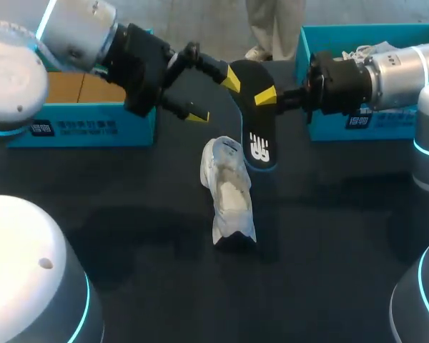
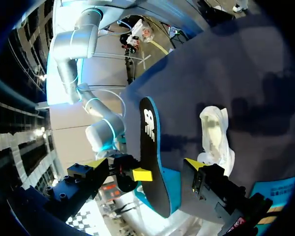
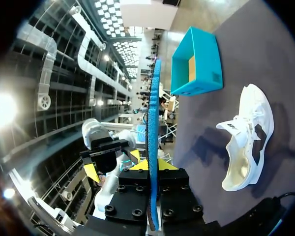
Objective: Take the shoe out of the shoebox, open the shoe tongue, remove and reinsert the insole, then place the shoe into the shoebox
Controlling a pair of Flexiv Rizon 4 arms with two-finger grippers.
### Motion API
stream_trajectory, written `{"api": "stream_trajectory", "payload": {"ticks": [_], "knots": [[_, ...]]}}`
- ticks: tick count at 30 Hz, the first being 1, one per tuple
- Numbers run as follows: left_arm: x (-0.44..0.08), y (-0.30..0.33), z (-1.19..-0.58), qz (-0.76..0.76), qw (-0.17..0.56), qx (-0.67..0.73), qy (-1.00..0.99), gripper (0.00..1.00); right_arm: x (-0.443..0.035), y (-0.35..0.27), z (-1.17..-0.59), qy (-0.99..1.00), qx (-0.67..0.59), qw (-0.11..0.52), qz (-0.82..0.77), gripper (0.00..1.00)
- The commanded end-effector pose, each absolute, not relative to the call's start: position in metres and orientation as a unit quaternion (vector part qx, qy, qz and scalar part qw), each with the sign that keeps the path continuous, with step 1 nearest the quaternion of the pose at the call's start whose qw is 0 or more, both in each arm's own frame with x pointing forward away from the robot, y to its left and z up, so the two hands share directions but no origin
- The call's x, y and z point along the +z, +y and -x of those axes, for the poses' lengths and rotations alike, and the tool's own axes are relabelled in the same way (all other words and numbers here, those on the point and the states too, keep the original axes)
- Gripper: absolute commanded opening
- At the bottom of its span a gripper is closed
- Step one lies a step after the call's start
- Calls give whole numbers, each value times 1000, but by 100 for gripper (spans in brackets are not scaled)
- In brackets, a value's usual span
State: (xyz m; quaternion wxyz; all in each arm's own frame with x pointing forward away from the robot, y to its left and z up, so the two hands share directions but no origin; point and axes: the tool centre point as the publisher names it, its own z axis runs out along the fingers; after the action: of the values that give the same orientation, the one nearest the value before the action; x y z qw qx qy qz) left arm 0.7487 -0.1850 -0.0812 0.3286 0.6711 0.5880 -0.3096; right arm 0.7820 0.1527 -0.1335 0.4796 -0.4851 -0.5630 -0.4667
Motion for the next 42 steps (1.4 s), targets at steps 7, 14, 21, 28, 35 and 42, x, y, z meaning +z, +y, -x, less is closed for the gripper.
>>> {"api": "stream_trajectory", "payload": {"ticks": [7, 14, 21, 28, 35, 42], "knots": [[-62, -189, -760, -705, 183, -160, 666, 100, -141, 159, -782, -563, -462, 481, 488, 0], [-53, -192, -764, -704, 135, -113, 688, 100, -144, 162, -780, -563, -461, 481, 489, 0], [-50, -189, -770, -705, 82, -56, 702, 100, -147, 164, -776, -565, -458, 478, 493, 0], [-48, -193, -780, -711, 36, -27, 702, 100, -152, 170, -774, -567, -452, 481, 493, 0], [-52, -206, -787, -704, 2, -13, 710, 100, -153, 172, -773, -569, -450, 479, 494, 0], [-54, -213, -789, -704, -14, -2, 710, 100, -153, 171, -772, -570, -453, 475, 494, 0]]}}
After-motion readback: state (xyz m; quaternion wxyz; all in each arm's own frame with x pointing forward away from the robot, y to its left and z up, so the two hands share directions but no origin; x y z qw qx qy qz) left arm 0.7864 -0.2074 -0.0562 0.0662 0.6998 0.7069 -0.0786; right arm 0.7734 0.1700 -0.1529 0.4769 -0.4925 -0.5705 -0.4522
